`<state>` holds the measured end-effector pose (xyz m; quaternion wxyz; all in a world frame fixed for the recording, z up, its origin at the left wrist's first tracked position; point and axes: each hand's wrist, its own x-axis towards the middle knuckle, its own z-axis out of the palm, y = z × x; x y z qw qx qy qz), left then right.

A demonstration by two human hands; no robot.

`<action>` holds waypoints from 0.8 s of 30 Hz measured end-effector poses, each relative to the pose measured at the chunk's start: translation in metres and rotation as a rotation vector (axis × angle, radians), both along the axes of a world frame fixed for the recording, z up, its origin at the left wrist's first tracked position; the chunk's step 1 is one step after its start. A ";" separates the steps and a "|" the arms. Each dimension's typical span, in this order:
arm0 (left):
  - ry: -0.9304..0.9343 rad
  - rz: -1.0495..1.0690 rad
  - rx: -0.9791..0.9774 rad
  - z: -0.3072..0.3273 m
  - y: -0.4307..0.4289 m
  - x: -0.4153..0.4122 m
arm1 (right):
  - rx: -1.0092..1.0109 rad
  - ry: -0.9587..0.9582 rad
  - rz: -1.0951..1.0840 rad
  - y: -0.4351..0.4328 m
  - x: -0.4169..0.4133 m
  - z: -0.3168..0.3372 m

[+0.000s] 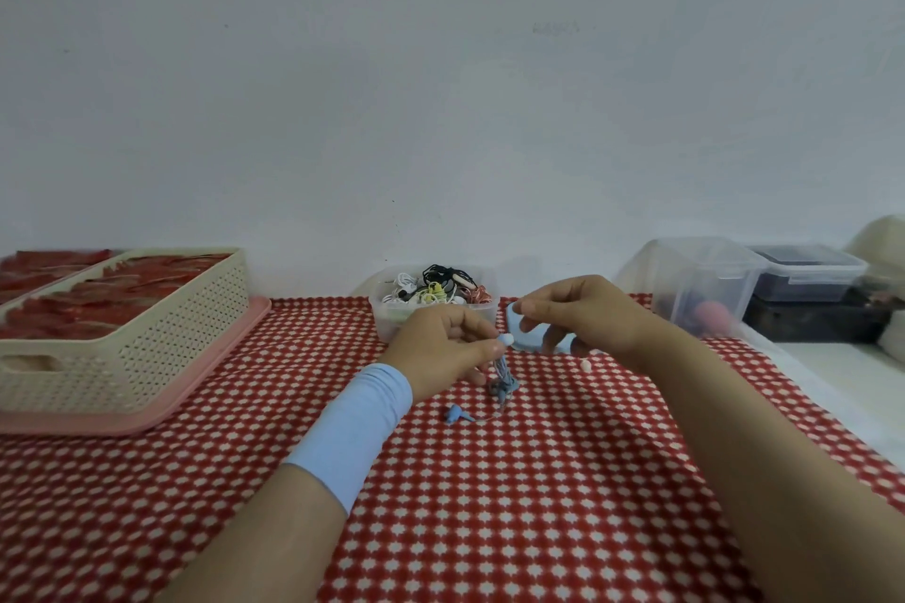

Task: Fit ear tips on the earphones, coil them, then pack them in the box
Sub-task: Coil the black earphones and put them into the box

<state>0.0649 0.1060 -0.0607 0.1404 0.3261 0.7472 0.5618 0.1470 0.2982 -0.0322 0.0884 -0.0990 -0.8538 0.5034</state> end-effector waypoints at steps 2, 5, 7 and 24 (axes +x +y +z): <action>-0.025 0.002 0.007 -0.001 0.002 0.002 | 0.045 0.012 -0.071 0.008 0.000 0.000; -0.048 -0.018 0.023 -0.002 0.001 0.003 | 0.185 -0.016 -0.149 0.018 -0.002 -0.004; -0.031 -0.068 0.008 -0.002 0.000 0.002 | 0.357 -0.103 -0.185 0.027 -0.002 -0.007; 0.113 0.063 -0.192 -0.002 -0.019 -0.010 | 0.608 -0.348 -0.153 0.011 -0.010 -0.012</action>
